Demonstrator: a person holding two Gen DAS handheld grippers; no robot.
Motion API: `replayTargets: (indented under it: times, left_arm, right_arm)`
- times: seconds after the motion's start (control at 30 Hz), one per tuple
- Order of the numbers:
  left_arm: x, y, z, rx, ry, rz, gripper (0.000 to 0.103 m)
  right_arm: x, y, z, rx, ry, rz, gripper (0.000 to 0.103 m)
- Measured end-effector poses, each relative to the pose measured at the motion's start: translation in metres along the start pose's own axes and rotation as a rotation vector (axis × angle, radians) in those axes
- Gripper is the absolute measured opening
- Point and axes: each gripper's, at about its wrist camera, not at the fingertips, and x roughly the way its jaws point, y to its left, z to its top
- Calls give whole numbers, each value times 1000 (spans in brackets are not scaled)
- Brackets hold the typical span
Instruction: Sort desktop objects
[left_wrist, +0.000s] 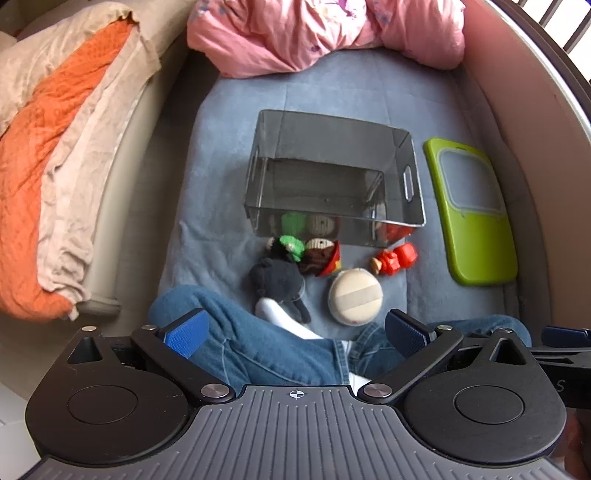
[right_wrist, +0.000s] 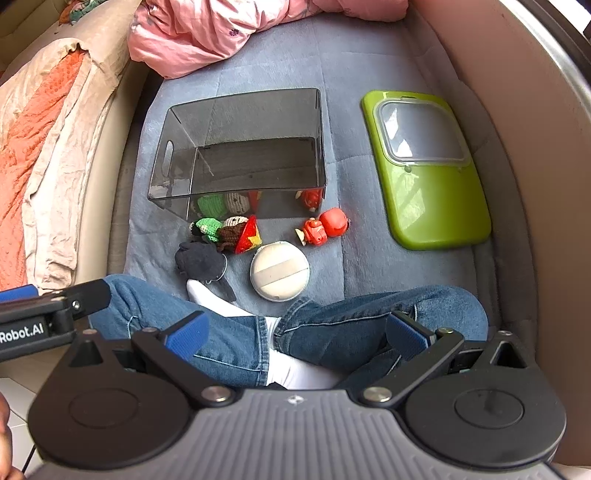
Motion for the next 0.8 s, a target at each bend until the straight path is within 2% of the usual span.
replayTargets:
  times: [0.8]
  left_arm:
    - [10, -3, 2, 6, 34, 9, 103]
  right_arm:
    - [7, -3, 1, 4, 21, -14, 103]
